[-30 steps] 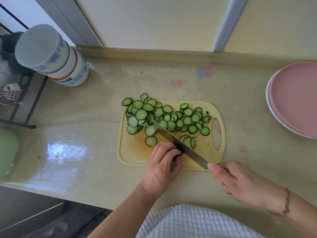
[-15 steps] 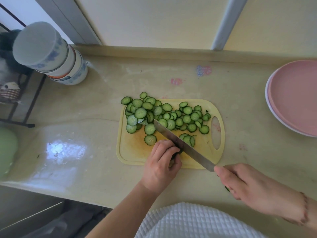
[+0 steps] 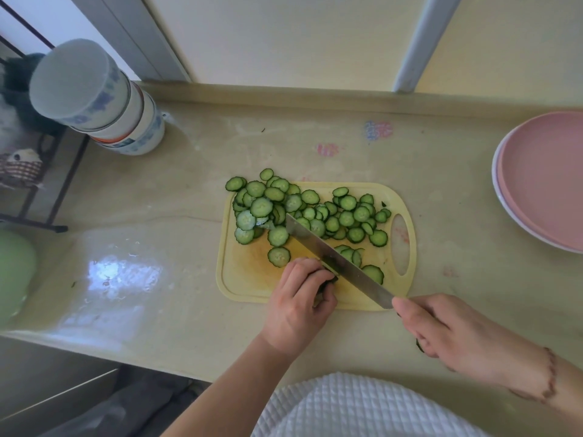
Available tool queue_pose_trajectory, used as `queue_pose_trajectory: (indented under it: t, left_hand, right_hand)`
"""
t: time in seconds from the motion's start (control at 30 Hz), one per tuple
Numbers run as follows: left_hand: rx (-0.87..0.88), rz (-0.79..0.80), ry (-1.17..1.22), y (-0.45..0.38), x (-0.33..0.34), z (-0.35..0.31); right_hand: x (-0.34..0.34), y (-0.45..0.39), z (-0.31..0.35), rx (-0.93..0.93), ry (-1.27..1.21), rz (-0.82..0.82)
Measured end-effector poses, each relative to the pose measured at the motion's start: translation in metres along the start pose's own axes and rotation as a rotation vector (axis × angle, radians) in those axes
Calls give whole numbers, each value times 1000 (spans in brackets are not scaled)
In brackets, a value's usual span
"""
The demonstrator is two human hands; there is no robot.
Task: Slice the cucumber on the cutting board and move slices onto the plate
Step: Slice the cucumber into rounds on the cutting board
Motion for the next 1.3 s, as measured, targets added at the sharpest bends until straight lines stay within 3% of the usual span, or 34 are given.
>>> queue_pose_trajectory:
  t: [0.7,1.3]
  left_hand:
    - [-3,7,-19,1,2,0]
    - [-9,-14,1,-1,-3,0]
  right_hand:
    - [18,-12,-3,-34,100,-12]
    - [6,5,2,-59,16,13]
Point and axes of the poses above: each hand's wrist, its own y-axis away from the middle knuckle, its own x-axis out of the palm, z = x × y, the point moved 10 cm from there along -y, towards the middle knuckle, and after that the axes turned 5 degrees about -x, right-handed, at the moved point
